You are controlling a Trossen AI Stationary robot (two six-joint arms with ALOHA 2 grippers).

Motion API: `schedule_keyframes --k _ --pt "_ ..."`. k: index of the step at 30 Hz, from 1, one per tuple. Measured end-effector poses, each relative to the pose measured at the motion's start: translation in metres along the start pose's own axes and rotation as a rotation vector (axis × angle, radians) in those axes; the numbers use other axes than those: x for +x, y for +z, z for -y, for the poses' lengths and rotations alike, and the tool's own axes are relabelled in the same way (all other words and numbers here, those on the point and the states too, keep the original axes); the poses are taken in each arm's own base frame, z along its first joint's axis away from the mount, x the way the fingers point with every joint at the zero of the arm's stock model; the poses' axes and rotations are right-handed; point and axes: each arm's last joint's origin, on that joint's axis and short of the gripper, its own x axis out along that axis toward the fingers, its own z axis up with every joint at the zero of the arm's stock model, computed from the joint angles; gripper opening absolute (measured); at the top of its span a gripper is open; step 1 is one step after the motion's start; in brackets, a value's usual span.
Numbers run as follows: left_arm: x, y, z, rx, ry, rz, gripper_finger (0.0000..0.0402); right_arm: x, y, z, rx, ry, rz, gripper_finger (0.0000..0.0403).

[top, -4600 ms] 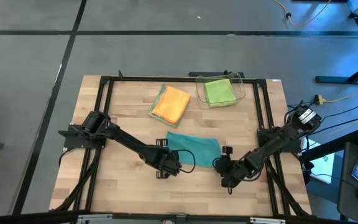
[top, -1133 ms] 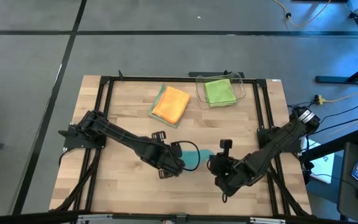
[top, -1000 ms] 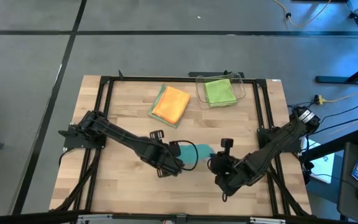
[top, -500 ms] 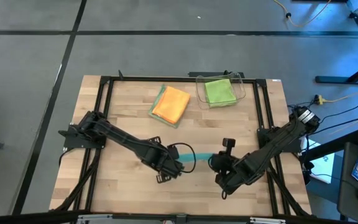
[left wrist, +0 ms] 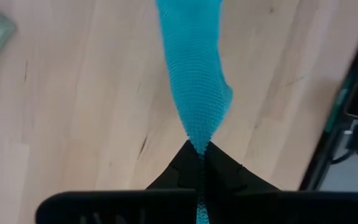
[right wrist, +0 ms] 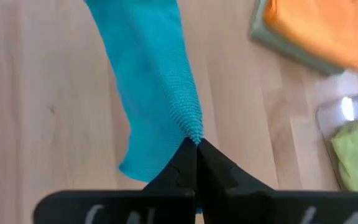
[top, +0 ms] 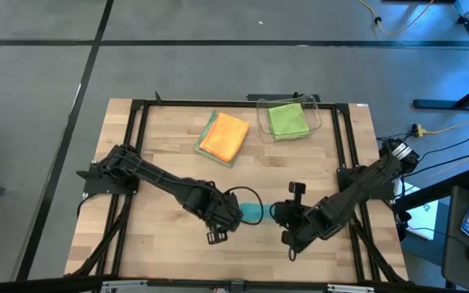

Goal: Fold microfiber towels
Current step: Fold the blue microfiber towel

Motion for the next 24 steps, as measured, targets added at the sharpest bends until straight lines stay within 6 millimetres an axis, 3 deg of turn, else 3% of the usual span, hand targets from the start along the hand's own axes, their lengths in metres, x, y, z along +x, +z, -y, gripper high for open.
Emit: schedule_keyframes --k 5,12,24 --pt "0.027 -0.001 -0.017 -0.018 0.049 -0.101 0.0000 0.020 -0.008 0.009 0.027 -0.028 -0.074 0.0000" --pt "0.058 0.006 -0.039 -0.010 0.064 -0.117 0.0000 0.052 -0.015 0.024 0.069 -0.060 -0.140 0.0000" --pt "0.070 0.021 -0.077 0.004 0.167 -0.111 0.0000 0.093 -0.026 0.055 0.099 -0.129 -0.206 0.0004"
